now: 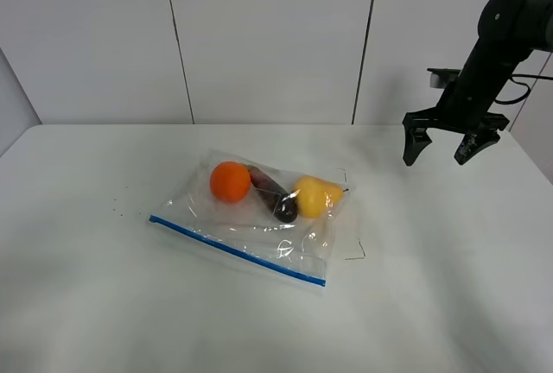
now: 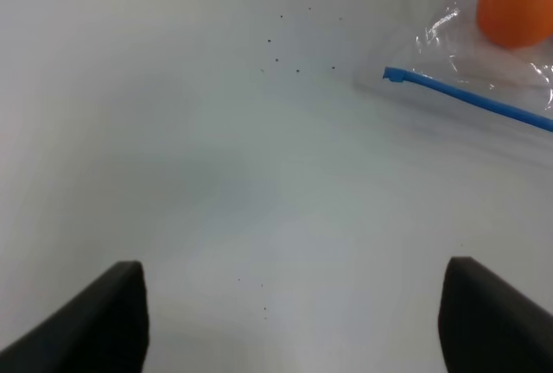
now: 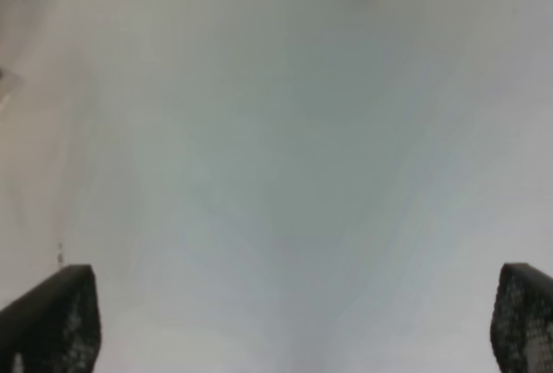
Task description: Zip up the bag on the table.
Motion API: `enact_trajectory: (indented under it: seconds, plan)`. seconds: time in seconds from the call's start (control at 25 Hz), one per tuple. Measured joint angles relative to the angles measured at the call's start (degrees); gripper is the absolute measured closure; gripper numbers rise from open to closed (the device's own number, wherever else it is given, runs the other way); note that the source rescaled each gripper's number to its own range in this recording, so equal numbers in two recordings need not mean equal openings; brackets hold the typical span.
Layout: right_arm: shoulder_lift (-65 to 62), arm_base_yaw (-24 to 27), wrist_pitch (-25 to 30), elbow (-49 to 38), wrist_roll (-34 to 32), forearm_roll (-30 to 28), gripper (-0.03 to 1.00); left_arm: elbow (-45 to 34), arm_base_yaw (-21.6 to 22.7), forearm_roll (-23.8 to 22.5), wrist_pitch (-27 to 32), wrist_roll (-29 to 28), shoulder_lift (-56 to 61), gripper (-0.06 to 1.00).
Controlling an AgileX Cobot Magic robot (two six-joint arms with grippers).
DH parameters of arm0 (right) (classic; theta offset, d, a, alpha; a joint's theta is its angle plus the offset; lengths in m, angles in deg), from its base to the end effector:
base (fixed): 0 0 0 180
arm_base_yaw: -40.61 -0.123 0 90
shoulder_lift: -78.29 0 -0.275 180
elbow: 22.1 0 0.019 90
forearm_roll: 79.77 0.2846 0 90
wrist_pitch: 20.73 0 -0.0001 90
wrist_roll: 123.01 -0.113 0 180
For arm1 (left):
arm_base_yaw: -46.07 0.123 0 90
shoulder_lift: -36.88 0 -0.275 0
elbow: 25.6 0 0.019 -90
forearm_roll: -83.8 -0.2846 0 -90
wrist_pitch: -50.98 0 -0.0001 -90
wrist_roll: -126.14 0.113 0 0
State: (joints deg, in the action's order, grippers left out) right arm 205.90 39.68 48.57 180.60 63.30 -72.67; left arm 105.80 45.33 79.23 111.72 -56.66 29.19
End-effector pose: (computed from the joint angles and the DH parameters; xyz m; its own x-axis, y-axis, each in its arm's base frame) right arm 0.4590 0.0205 0.1743 -0.9905 -0.0817 -0.1108 -0.0937 0.9897 0.1079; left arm 0.0542 0.0072 0.2824 -0.4527 -0.0040 -0.8917 -0.0535 0.9983 0.0228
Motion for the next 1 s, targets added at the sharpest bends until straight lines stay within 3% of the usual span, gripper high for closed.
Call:
enact_trajectory:
  seconds: [0.16, 0.32, 0.72, 1.0]
  plan:
    - [-2.89, 0.00, 0.00, -2.60, -0.26, -0.52, -0.03, 0.00, 0.00, 0.00, 0.00, 0.00, 0.00, 0.00]
    - [-10.59, 0.00, -0.06, -10.61, -0.67, -0.70, -0.03, 0.00, 0.00, 0.00, 0.00, 0.00, 0.00, 0.00]
    - [-45.16, -0.15, -0.25, -48.77, -0.87, -1.72, -0.03, 0.00, 0.00, -0.32, 0.00, 0.00, 0.00, 0.00]
    - [-71.48, -0.15, -9.79, -68.79, -0.87, -2.14, -0.03, 0.00, 0.00, -0.54, -0.06, 0.00, 0.00, 0.00]
